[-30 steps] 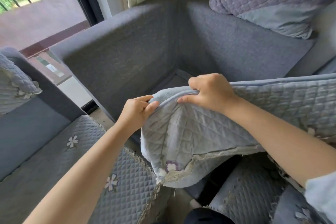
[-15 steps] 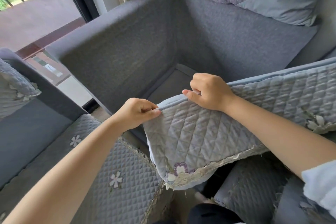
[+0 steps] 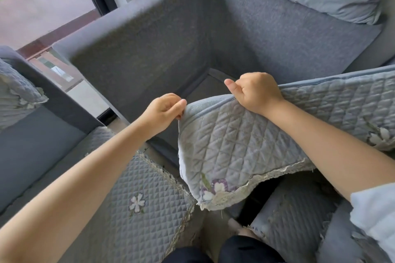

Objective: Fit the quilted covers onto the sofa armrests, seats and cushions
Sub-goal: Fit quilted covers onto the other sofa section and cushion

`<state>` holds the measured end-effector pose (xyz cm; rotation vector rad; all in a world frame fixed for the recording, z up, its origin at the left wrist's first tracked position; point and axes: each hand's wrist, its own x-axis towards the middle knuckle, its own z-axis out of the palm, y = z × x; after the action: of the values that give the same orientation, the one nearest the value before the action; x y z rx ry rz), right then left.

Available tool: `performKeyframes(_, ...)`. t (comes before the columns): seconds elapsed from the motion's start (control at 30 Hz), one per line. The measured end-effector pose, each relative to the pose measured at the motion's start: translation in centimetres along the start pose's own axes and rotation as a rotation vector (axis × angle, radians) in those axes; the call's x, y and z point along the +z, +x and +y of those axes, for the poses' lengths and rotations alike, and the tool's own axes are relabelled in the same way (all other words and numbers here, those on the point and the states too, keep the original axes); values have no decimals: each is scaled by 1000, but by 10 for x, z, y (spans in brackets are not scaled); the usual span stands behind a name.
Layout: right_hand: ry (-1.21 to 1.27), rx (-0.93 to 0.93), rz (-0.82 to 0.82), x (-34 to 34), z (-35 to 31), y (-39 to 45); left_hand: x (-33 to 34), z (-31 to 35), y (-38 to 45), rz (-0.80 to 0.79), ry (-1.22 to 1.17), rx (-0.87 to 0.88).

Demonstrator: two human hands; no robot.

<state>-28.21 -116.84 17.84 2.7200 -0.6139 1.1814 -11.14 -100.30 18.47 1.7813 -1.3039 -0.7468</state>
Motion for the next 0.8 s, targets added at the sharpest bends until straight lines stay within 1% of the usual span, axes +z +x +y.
performKeyframes(0.1,64,34,-40,6,-1,9,-1,-12,-18,80,48,61)
performKeyframes(0.17,92,42,-53,10,-3,13,3,-22,-30,57,59,58)
performKeyframes(0.23,93,42,-74,14,-4,15,5,-28,-37,29,32,-1)
performKeyframes(0.3,84,40,-82,15,-2,15,7,-32,-36,-27,-55,-74)
performKeyframes(0.37,91,24,-79,13,0,15,10,-33,-35,-69,-208,-153)
performKeyframes(0.5,94,-7,-72,7,5,19,22,-33,-38,4,-392,-189)
performKeyframes(0.57,93,-15,-75,7,6,20,28,-31,-39,73,-469,-215)
performKeyframes(0.6,90,-18,-74,8,6,21,31,-29,-36,135,-477,-234)
performKeyframes(0.67,81,-17,-79,10,6,21,35,-19,-24,327,-481,-291)
performKeyframes(0.73,79,-7,-97,9,6,21,33,-10,-7,523,-510,-310)
performKeyframes(0.8,100,5,-144,5,6,22,27,-7,12,621,-514,-296)
